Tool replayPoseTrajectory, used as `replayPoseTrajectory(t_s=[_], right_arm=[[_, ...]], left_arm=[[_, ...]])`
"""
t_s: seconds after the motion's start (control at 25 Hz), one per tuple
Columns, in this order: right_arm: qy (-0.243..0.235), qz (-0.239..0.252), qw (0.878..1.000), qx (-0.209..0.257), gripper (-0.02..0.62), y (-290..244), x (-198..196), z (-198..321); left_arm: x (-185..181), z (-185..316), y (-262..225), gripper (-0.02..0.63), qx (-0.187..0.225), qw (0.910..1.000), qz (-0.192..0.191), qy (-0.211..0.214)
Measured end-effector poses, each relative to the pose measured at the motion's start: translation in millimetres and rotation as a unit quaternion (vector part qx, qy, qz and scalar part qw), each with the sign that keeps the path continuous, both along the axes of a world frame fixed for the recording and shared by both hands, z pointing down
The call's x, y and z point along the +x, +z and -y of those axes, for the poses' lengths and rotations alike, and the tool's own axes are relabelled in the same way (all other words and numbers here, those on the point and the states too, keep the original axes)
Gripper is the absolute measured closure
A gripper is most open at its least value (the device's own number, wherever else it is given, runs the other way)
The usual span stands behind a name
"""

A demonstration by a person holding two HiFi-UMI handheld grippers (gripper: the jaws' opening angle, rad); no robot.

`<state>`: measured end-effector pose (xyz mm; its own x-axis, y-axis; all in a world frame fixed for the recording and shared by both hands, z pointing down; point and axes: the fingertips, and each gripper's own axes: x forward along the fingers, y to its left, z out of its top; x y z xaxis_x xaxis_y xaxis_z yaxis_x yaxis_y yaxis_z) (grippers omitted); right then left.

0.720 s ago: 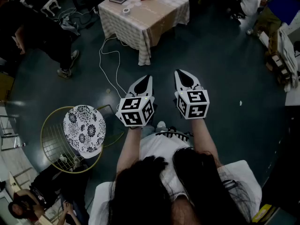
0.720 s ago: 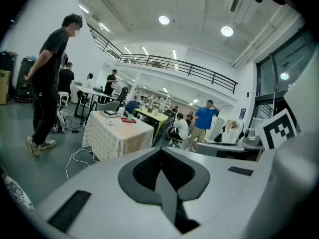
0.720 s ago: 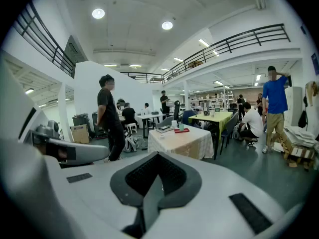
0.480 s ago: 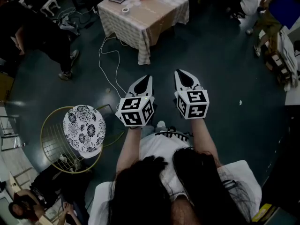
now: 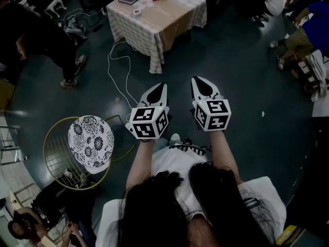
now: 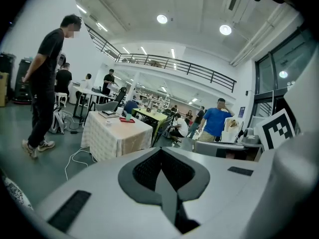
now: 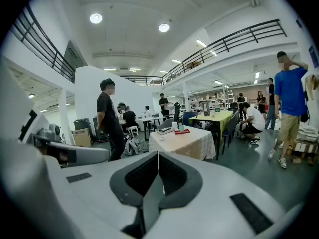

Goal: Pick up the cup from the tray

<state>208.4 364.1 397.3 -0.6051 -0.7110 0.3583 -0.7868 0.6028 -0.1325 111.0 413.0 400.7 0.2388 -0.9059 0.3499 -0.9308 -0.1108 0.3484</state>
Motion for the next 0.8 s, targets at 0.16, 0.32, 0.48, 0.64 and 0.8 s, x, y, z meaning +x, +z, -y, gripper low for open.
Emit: replayPoseTrajectory(t_s=[0.16,0.32,0.48,0.64,0.8], right_arm=[[-0.016,0.016,1.0,0.003,0.58,-0.5,3.1,1.3],[-0.024,0.03,0.999,0.006,0.578,-3.5,7.2,2.0],[-0.042,0.04,0.998,0.01,0.529,-7.4,2.7,-0.1],[-0.061,0.045,0.997,0.011,0.459,-7.2,-4.2,4.3],[-0.067,0.046,0.997,0.012,0.442,-4.0,-13.4,11.8]], left_arm=[[6.9,1.8,0.0,0.601,0.002,1.0,0.001,-0.001],[13.0,1.4,0.4,0.601,0.003,1.0,0.0,-0.004],[12.2,-0.6,-0.5,0.601,0.006,0.9999,0.001,-0.009],[10.4,4.6,2.6,0.601,0.004,0.9999,0.004,-0.014],[3.6,15.0,5.4,0.601,0.009,0.9998,0.012,-0.01]])
